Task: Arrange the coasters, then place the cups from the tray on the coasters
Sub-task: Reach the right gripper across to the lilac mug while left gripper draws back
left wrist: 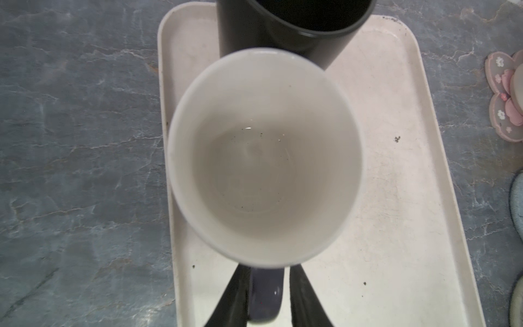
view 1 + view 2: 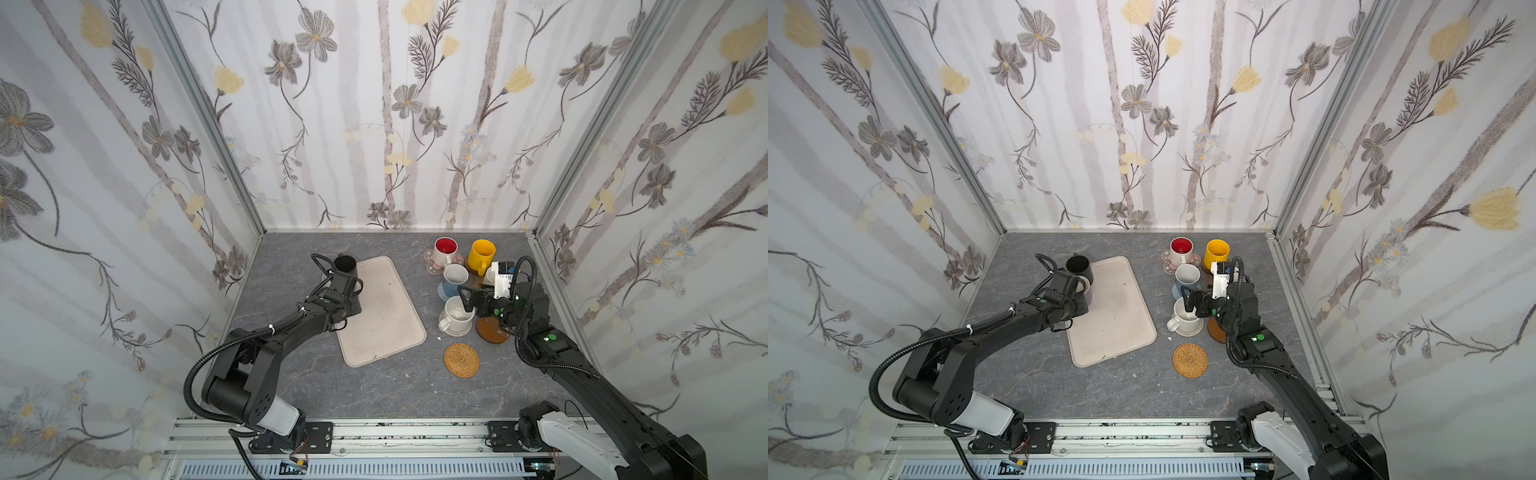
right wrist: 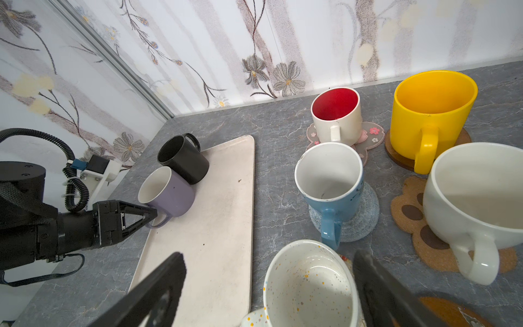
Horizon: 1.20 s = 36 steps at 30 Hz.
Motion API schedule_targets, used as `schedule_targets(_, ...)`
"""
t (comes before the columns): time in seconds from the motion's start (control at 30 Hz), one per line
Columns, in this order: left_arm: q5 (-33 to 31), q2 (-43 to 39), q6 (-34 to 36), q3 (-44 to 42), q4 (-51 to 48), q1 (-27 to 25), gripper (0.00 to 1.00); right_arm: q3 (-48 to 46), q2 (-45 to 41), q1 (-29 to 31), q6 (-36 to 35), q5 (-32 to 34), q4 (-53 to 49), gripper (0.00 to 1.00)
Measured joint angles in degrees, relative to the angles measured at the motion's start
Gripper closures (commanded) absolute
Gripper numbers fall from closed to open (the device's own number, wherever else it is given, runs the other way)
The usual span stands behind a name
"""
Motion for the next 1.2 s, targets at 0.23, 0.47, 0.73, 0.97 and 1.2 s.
schedule_targets(0.23, -0.50, 3.65, -1.38, 2.58, 0.35, -3.52, 0.65, 0.76, 0.17, 0.17, -0.39, 0.02, -0.59, 0.07)
schedule_targets(0.47, -0.33, 1.07, -2.38, 3.10, 0.31, -4.44, 0.34, 4.81, 3.74, 2.62, -1.36, 0.02, -3.43, 0.07)
schedule_targets(0.73, 0.55, -8.79, -2.80, 1.81, 0.35, -4.44, 0.00, 13.94, 12.83, 11.15, -3.41, 1.97, -6.78, 0.13)
schedule_targets(0.97, 1.44, -22.01, -3.04, -2.25, -0.17, -1.66, 0.00, 19.21, 21.88, 18.69, -3.37, 5.11, -8.41, 0.16)
schedule_targets(1.2, 5.20, -29.62, -3.15, -4.50, -1.75, 5.70, 0.00, 26.25, 34.34, 25.49, -0.39, 6.88, -7.39, 0.18)
